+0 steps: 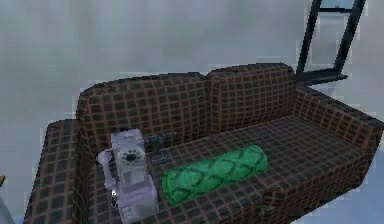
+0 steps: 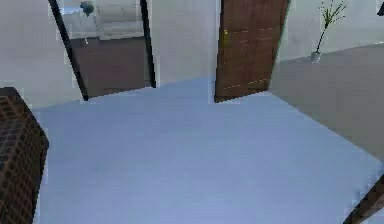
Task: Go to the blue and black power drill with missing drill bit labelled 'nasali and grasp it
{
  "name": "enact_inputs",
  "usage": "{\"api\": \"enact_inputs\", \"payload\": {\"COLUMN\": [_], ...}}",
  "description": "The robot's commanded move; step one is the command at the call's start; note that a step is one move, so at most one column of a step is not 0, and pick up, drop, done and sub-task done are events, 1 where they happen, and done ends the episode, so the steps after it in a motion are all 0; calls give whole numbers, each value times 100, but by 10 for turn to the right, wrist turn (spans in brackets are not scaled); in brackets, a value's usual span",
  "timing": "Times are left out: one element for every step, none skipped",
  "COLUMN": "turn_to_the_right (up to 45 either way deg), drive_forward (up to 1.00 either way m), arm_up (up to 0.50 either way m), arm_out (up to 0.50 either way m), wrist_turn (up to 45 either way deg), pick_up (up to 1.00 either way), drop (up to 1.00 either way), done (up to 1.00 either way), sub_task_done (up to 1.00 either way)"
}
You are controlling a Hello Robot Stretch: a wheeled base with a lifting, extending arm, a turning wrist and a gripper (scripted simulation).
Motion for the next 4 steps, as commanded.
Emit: {"api": "enact_inputs", "payload": {"turn_to_the_right": [-450, -450, 450, 450], "drive_forward": [0, 0, 0, 0], "arm_up": [0, 0, 0, 0], "arm_out": [0, 0, 0, 0], "wrist_turn": [0, 0, 0, 0], "pick_up": [0, 0, 0, 0], "drop": [0, 0, 0, 0], "done": [0, 0, 0, 0], "sub_task_done": [0, 0, 0, 0]}}
